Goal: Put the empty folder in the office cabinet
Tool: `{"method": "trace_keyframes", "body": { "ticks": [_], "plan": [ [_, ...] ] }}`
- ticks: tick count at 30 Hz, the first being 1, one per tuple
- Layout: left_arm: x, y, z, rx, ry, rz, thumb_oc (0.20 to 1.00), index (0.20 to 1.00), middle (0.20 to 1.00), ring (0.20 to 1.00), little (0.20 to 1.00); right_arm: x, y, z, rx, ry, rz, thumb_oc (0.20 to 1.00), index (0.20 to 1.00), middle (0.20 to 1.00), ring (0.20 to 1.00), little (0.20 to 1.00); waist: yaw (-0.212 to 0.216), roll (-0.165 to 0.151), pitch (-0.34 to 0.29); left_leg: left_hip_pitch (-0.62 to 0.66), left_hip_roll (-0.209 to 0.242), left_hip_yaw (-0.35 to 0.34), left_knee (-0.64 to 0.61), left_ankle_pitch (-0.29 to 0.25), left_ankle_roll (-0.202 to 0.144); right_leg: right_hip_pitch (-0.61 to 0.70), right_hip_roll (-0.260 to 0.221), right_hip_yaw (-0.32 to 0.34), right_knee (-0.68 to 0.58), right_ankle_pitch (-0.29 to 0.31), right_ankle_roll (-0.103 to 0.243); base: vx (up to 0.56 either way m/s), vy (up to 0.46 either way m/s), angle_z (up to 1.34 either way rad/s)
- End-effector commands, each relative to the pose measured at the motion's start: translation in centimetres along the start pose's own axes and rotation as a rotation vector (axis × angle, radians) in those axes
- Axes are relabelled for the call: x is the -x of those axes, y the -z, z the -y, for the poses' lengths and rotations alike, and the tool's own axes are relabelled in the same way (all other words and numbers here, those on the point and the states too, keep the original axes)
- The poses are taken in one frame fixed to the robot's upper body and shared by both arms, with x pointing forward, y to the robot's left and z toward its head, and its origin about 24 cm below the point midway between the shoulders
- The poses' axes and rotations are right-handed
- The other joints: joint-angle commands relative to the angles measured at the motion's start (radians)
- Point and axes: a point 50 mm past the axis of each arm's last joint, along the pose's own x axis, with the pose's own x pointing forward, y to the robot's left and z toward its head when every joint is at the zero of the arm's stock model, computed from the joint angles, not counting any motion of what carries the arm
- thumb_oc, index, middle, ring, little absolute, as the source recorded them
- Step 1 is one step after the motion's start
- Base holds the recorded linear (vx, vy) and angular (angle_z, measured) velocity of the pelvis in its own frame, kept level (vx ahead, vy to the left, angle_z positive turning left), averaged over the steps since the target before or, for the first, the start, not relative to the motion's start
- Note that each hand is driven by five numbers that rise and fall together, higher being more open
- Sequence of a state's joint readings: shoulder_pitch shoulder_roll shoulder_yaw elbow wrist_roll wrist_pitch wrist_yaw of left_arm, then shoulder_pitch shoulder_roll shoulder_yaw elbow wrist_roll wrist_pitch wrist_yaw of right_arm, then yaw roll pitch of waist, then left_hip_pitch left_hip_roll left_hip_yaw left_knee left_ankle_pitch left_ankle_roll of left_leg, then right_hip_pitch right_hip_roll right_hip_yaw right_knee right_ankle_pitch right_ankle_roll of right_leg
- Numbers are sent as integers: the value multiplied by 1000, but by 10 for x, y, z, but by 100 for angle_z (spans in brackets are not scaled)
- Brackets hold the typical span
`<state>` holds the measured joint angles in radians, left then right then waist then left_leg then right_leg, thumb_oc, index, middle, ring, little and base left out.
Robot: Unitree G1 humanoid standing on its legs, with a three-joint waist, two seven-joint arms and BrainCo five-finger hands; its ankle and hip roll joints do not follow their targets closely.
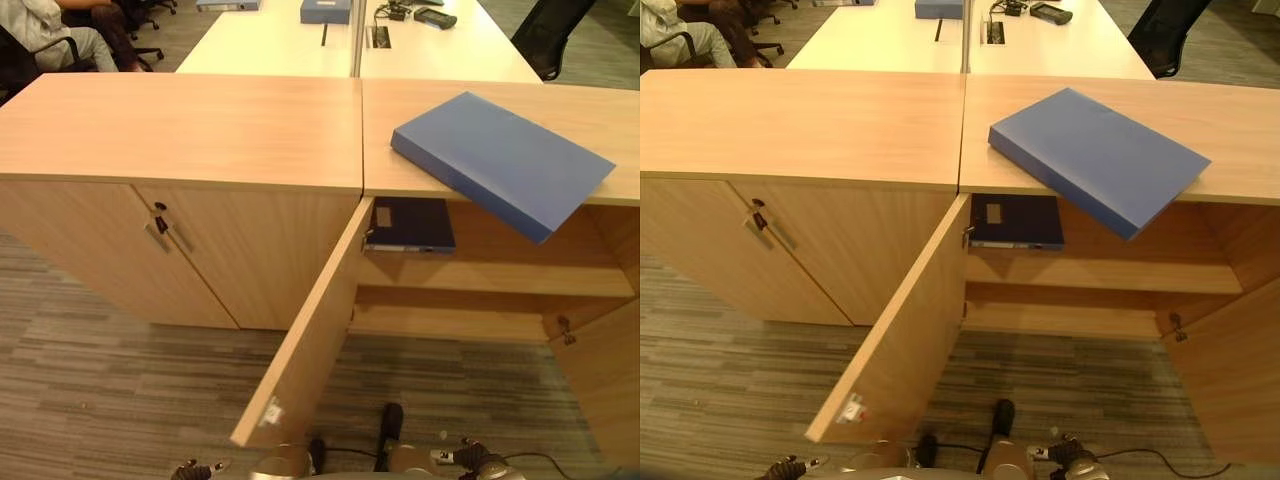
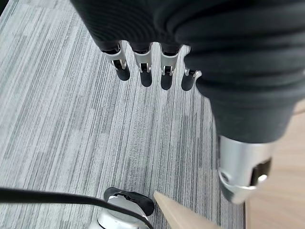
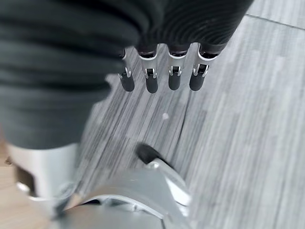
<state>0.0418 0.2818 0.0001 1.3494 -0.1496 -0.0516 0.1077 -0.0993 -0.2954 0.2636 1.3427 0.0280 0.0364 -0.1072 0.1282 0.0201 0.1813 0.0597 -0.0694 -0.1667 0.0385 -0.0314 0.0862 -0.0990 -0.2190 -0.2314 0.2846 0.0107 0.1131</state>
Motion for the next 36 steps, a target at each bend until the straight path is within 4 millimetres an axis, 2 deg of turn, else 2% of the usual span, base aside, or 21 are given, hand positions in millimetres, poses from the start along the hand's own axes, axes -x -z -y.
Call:
{"method": "trace_keyframes", "body": {
  "ticks": [1, 5, 6, 8, 11, 12, 14, 15, 19, 21, 22, 23, 24, 26, 28, 29, 34, 36],
  "plan": [
    [1, 13, -15, 32, -49, -51, 1000, 1000, 1000, 1000, 1000, 1, -7, -12, 16, -38, 27, 1000, 1000, 1000, 1000, 1000, 45, -38, -40, -17, -37, -66, -18, -55, -19, 84, -49, 40, -201, 81, 49, -30, -149, -17],
    [2, 20, -16, 44, -55, -71, 1000, 1000, 1000, 1000, 1000, 2, -4, -16, 28, -47, 20, 1000, 1000, 1000, 1000, 1000, 60, -60, -60, -34, -27, -50, -28, -49, -30, 125, -40, 38, -259, 78, 62, -19, -207, -18],
    [2, 21, -15, 48, -54, -72, 1000, 1000, 1000, 1000, 1000, 2, -5, -19, 42, -54, 25, 1000, 1000, 1000, 1000, 1000, 59, -76, -70, -35, -2, -46, -46, -40, -50, 129, -7, 23, -310, 55, 60, -5, -367, -22],
    [2, 18, -15, 51, -55, -65, 1000, 1000, 1000, 1000, 1000, 2, -6, -19, 45, -54, 27, 1000, 1000, 1000, 1000, 1000, 54, -78, -67, -32, 12, -47, -53, -33, -60, 128, 7, 26, -311, 45, 53, -5, -286, -7],
    [0, 9, -12, 64, -54, -39, 1000, 1000, 1000, 1000, 1000, 2, -7, -21, 43, -54, 34, 1000, 1000, 1000, 1000, 1000, 39, -81, -59, -33, 53, -59, -76, -10, -89, 125, 45, 27, -308, 13, 31, -18, -334, 6],
    [-1, -1, -9, 64, -47, -9, 1000, 1000, 1000, 1000, 1000, 2, -6, -20, 38, -45, 30, 1000, 1000, 1000, 1000, 1000, 28, -83, -49, -39, 86, -74, -89, 13, -113, 120, 75, 21, -298, -15, 13, -34, -353, 14],
    [-1, -5, -8, 65, -45, 4, 1000, 1000, 1000, 1000, 1000, 2, -5, -19, 36, -42, 29, 1000, 1000, 1000, 1000, 1000, 24, -83, -45, -45, 102, -80, -95, 24, -122, 117, 87, 16, -293, -25, 5, -48, -399, 18],
    [-2, -18, -6, 76, -42, 40, 1000, 1000, 1000, 1000, 1000, 1, -5, -15, 32, -26, 27, 1000, 1000, 1000, 1000, 1000, 16, -88, -32, -57, 149, -101, -113, 61, -149, 116, 129, -8, -288, -51, -20, -51, -444, 26],
    [-2, -23, -4, 83, -42, 55, 1000, 1000, 1000, 1000, 1000, 1, -2, -11, 30, -9, 22, 1000, 1000, 1000, 1000, 1000, 11, -91, -25, -66, 172, -110, -115, 81, -163, 121, 153, -21, -294, -64, -35, -31, -275, 24],
    [-3, -35, -2, 92, -38, 92, 1000, 1000, 1000, 1000, 1000, 0, -4, 0, 28, 26, 21, 1000, 1000, 1000, 1000, 1000, 9, -103, -3, -100, 155, -103, -50, 66, -156, 113, 156, -32, -292, -61, -45, -95, -259, 1],
    [-3, -35, 0, 86, -24, 91, 1000, 1000, 1000, 1000, 1000, 0, 0, 5, 26, 41, 9, 1000, 1000, 1000, 1000, 1000, 8, -122, -5, -91, 86, -99, 31, -16, -121, 107, 152, -26, -299, -46, -47, -60, -202, 8],
    [-2, -32, 1, 81, -17, 82, 1000, 1000, 1000, 1000, 1000, 0, 2, 6, 28, 40, 5, 1000, 1000, 1000, 1000, 1000, 8, -126, -17, -65, 44, -87, 50, -67, -95, 99, 159, -12, -312, -36, -48, -35, -140, 8],
    [-2, -32, 1, 81, -17, 81, 1000, 1000, 1000, 1000, 1000, 0, 2, 6, 28, 40, 5, 1000, 1000, 1000, 1000, 1000, 9, -126, -17, -65, 44, -85, 52, -69, -95, 100, 160, -11, -312, -36, -48, -1, -17, -10],
    [-2, -26, 3, 76, -8, 68, 1000, 1000, 1000, 1000, 1000, 0, 4, 4, 30, 34, 1, 1000, 1000, 1000, 1000, 1000, 4, -116, -36, -25, 18, -71, 35, -95, -76, 96, 173, -4, -326, -28, -47, 12, 37, -36],
    [-2, -22, 4, 75, -3, 56, 1000, 1000, 1000, 1000, 1000, 0, 6, 3, 32, 29, -3, 1000, 1000, 1000, 1000, 1000, -4, -107, -48, -8, 10, -60, 21, -99, -68, 92, 180, -4, -331, -25, -48, -6, 80, -1],
    [-1, -18, 7, 68, 10, 46, 1000, 1000, 1000, 1000, 1000, 1, 9, 1, 24, 22, -11, 1000, 1000, 1000, 1000, 1000, -17, -90, -58, -6, -13, -28, 2, -90, -60, 88, 182, -20, -335, -15, -45, -31, 123, 39],
    [-1, -13, 8, 41, 18, 31, 1000, 1000, 1000, 1000, 1000, 2, 12, -6, 35, -1, -16, 1000, 1000, 1000, 1000, 1000, -19, -75, -62, 14, -32, -35, -41, -74, -53, 92, 178, -33, -337, 9, -39, -43, 99, 17],
    [0, -9, 8, 39, 17, 19, 1000, 1000, 1000, 1000, 1000, 1, 4, -7, 39, -6, 14, 1000, 1000, 1000, 1000, 1000, -16, -67, -60, 19, -40, -48, -72, -55, -48, 77, 173, -28, -334, 30, -30, -116, 159, 13]
  ]
}}
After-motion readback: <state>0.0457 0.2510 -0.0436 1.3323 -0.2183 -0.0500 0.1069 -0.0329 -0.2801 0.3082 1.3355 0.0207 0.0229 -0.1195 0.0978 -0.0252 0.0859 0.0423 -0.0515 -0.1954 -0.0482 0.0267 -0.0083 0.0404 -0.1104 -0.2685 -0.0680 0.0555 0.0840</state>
